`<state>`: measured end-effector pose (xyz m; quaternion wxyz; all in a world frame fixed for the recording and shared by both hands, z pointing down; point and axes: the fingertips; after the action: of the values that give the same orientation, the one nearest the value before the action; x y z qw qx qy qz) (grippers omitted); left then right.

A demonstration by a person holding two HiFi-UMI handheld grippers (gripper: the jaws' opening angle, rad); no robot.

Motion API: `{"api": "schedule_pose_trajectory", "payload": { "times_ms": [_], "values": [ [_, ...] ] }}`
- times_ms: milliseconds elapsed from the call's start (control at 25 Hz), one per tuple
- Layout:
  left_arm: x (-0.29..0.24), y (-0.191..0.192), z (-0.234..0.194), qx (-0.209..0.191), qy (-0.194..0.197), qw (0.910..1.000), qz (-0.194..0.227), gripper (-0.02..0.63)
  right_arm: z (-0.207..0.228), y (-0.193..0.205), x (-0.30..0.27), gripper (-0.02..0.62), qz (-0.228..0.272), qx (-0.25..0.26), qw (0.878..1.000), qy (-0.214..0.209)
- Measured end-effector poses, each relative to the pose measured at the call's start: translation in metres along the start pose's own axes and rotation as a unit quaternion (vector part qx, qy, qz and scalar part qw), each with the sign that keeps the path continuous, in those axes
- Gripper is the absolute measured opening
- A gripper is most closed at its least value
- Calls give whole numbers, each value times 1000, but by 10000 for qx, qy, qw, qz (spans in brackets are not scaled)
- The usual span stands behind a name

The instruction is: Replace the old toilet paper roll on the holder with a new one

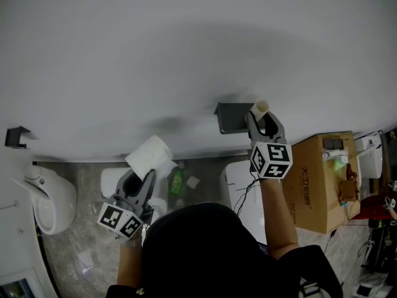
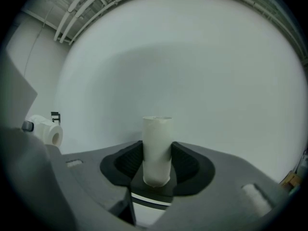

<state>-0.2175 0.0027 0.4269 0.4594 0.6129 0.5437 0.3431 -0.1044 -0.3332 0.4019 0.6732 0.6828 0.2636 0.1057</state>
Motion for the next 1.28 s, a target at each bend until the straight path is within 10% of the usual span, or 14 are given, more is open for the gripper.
{"api": "schedule_pose_trajectory", "payload": {
  "times_ms": [1280],
  "values": [
    [-79, 7, 52, 38, 1515, 9877, -385, 138, 23, 55, 144, 181, -381, -639, 9939, 811]
  ]
}}
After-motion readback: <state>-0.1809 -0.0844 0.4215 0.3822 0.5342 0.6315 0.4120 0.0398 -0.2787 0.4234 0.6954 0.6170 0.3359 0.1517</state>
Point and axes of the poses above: the fingertips, and each gripper's own axes: x backward along the fingers, z to its right, y out of its underside, and after that the axes turned 1 degree about -z, right-handed
